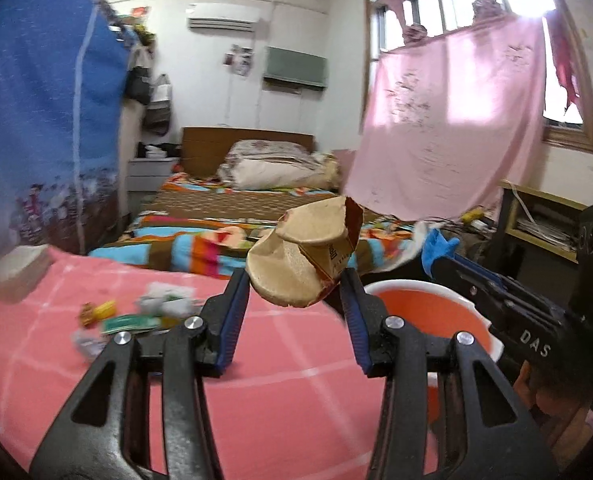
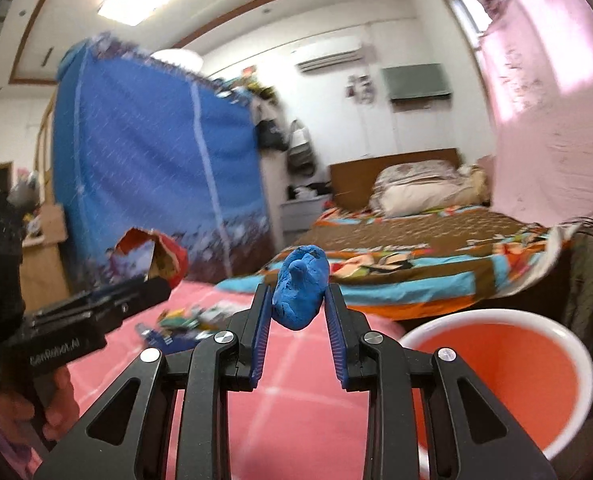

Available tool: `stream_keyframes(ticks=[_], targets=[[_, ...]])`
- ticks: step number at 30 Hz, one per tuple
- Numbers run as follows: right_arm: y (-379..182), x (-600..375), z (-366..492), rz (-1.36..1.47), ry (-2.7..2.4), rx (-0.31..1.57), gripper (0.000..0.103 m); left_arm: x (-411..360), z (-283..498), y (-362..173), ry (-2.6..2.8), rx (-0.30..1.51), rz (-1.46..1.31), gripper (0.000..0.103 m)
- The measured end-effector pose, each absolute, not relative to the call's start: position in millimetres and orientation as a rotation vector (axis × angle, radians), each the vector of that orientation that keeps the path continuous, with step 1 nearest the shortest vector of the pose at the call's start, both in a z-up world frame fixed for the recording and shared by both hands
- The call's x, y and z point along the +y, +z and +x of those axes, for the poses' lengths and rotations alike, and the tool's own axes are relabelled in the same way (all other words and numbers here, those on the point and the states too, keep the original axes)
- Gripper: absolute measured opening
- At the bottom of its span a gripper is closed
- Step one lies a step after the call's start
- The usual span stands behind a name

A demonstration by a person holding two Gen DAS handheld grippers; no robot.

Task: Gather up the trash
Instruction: 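Carry both items over the orange bucket and open both tools to drop them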

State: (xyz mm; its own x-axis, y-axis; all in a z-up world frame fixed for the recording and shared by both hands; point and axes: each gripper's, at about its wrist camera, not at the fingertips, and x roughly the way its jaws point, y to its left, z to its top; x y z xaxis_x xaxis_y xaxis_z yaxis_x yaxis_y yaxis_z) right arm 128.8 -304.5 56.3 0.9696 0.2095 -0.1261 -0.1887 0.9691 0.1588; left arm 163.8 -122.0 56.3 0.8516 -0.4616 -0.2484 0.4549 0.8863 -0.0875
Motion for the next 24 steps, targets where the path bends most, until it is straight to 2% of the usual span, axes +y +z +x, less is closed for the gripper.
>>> stream_keyframes(ticks=[10,21,24], targets=[[48,-382,131,0.258,-0.023,0.205,0.027,-194,192,41,-0.589,0.455,-0.015,0.050],[26,-419,135,0.345,-0.135,0.336,0.028,-242,216,25,-0.656,0.660,-0.022,0.051],[24,-426,135,0.367,-0.150,0.355,0.031,-247,219,23,-0.665,0.687,-0.034,0.054]])
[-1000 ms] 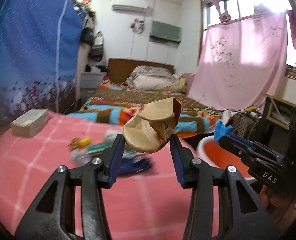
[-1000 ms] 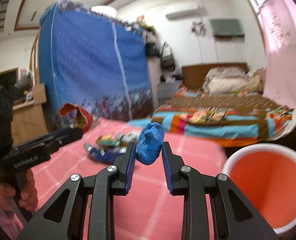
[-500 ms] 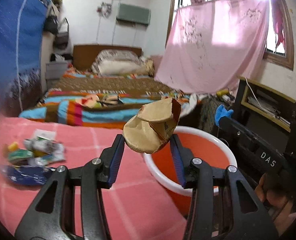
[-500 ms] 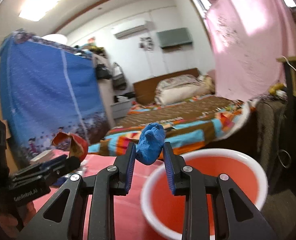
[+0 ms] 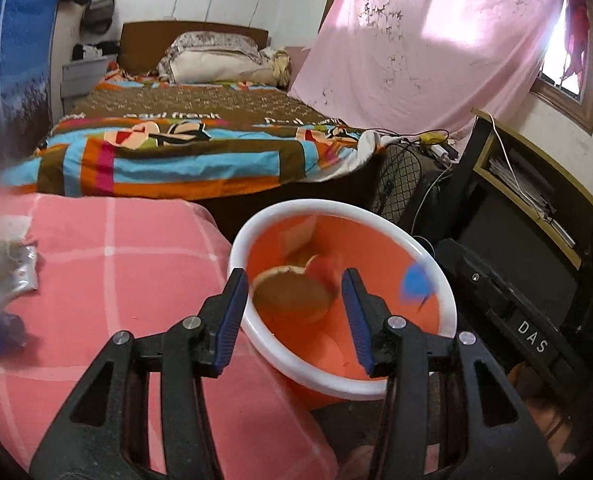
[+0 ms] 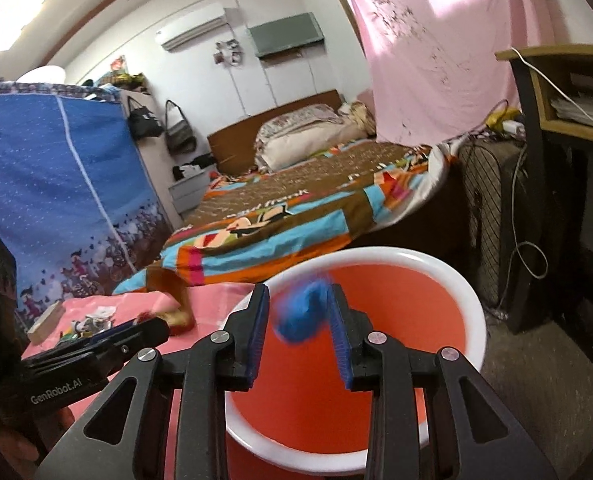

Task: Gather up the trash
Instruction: 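Carry both items over the orange bucket and open both tools to drop them, then return both tools to the trash on the bedspread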

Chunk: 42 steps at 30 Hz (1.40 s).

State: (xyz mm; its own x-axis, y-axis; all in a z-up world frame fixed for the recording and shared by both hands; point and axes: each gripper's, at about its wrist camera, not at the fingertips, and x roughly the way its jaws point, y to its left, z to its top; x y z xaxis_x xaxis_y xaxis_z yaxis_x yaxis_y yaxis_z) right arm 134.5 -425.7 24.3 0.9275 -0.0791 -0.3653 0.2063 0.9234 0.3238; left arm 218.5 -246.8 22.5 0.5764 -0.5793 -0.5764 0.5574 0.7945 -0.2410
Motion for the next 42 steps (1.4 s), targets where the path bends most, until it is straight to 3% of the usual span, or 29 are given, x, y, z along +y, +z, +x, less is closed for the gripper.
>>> stream_keyframes(ticks=[8,14,16,21,25,42], targets=[[26,-428,132,0.375,-0.165,0.355,0.045,-233,218,22,-0.634,0.663,-0.071,0.063],[40,-417,132,0.353,-0.151,0.304,0.050,-202,211,34,-0.555,0.562,-0.114,0.081],[46,-410,131,0.343,-0.146,0.277,0.068,-187,207,40,-0.516,0.515,-0.122,0.087],[58,-392,131,0.311,-0.123,0.209,0.083,-152,200,53,-0.418,0.416,-0.138,0.103],[65,-373,132,0.277,-0.102,0.135,0.103,-125,192,59,-0.336,0.337,-0.157,0.103],[75,-286,149,0.125,0.056,0.030,0.103,-21,183,57,-0.117,0.239,-0.111,0.103]])
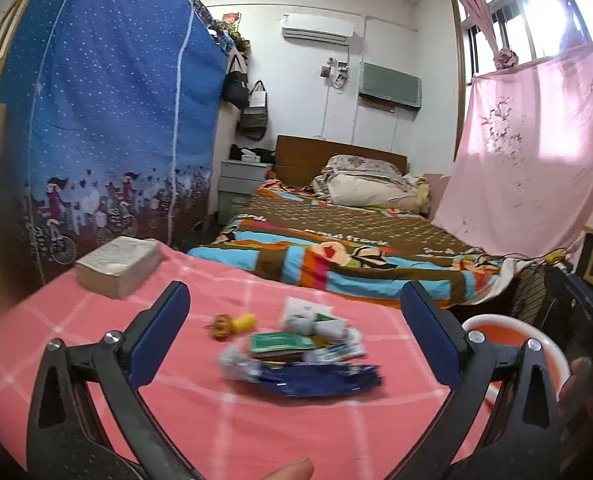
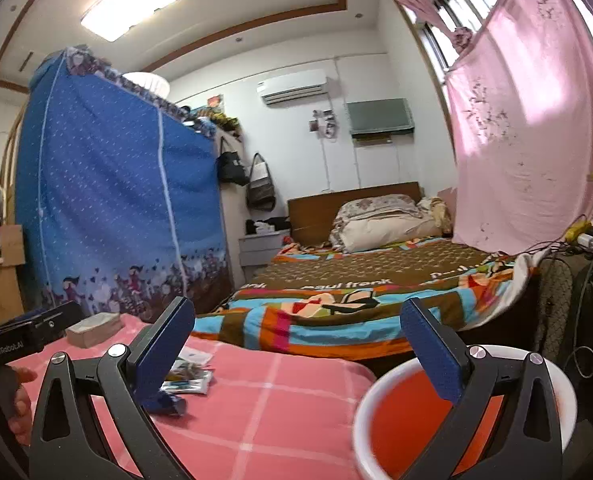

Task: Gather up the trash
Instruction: 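Return both tools to the trash on the bedspread, then grasp the round cracker with the left tool while the right tool grasps the grey sock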

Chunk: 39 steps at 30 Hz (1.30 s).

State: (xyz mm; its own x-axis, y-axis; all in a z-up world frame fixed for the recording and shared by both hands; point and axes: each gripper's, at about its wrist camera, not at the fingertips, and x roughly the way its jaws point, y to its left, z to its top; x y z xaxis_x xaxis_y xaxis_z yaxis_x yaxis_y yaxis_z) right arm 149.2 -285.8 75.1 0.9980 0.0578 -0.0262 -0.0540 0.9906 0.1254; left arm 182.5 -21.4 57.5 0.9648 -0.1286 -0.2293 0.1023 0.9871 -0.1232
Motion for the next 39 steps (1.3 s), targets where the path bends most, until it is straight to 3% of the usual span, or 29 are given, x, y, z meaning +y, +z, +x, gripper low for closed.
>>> stream_keyframes(ticks=[12,17,22,30,33,39], targets=[[62,-241,182,0.072,0.123,0.101,0.103,27,193,40,-0.048,0.250,-0.097,0.103],[57,-224,196,0.043,0.158,0.147,0.103,34,213,33,-0.025,0.340,-0.065,0.103],[53,-209,217,0.028,0.203,0.226,0.102,42,239,22,-0.047,0.452,-0.091,0.089],[51,-175,251,-0.025,0.315,0.327,0.067,40,273,9,-0.139,0.604,-0.081,0.063],[46,-161,268,-0.059,0.350,0.393,0.050,39,283,7,-0.164,0.638,-0.060,0.061],[29,-147,291,-0.099,0.398,0.531,0.039,36,303,1,-0.202,0.695,-0.054,0.060]])
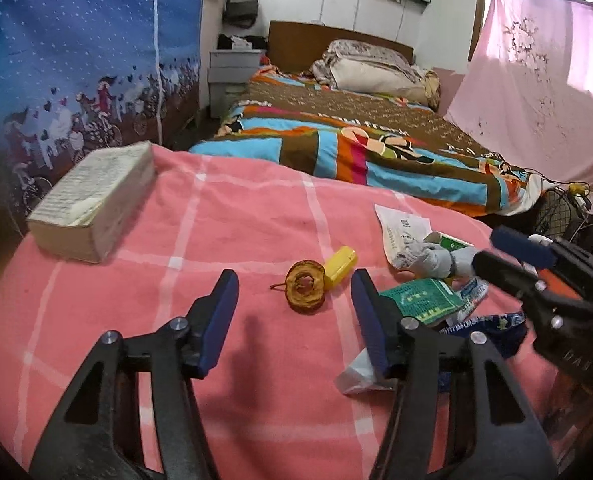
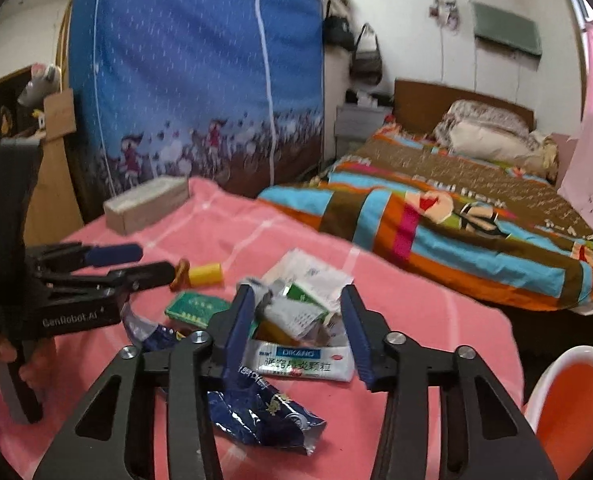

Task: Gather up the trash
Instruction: 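Grasp the round cracker with the left tool while the right tool grasps the grey sock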

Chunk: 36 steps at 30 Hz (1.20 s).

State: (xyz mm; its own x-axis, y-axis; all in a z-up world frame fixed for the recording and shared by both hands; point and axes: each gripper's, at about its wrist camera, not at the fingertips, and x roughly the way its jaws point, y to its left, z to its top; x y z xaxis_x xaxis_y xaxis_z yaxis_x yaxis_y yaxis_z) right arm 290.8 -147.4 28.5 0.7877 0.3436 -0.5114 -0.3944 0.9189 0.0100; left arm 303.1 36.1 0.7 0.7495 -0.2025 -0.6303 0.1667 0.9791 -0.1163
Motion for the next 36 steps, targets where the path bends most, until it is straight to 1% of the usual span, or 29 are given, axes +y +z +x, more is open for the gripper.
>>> stream_keyframes(ticks=[2,5,7,9,11,13,15,20,28,36], targets=[[23,-146,298,-0.100,0.411,0.579,0.036,36,308,-2,-0.214,0.715,-0.062,0.059],[18,-146,303,-0.089,0.423,0.619,0.031,36,314,-4,-0.227,0.741,-0.075,0.053],[15,-146,304,-0.083,0.428,0.636,0.027,37,317,-7,-0.236,0.764,-0.081,0.046],[15,-146,306,-0.081,0.434,0.647,0.023,35,318,-9,-0.241,0.776,-0.083,0.042],[13,-145,307,-0.080,0.440,0.663,0.021,35,317,-8,-0.249,0.775,-0.084,0.036],[11,-144,308,-0.082,0.444,0.675,0.017,35,317,-8,-0.252,0.780,-0.083,0.027],[11,-143,308,-0.084,0.448,0.679,0.012,35,317,-8,-0.252,0.781,-0.083,0.027],[10,-143,307,-0.073,0.458,0.681,0.007,33,315,-6,-0.248,0.768,-0.079,0.026],[16,-149,297,-0.056,0.461,0.624,0.005,39,289,7,-0.224,0.657,-0.104,0.026],[18,-150,285,-0.046,0.493,0.614,0.005,35,274,6,-0.245,0.670,-0.140,0.026]])
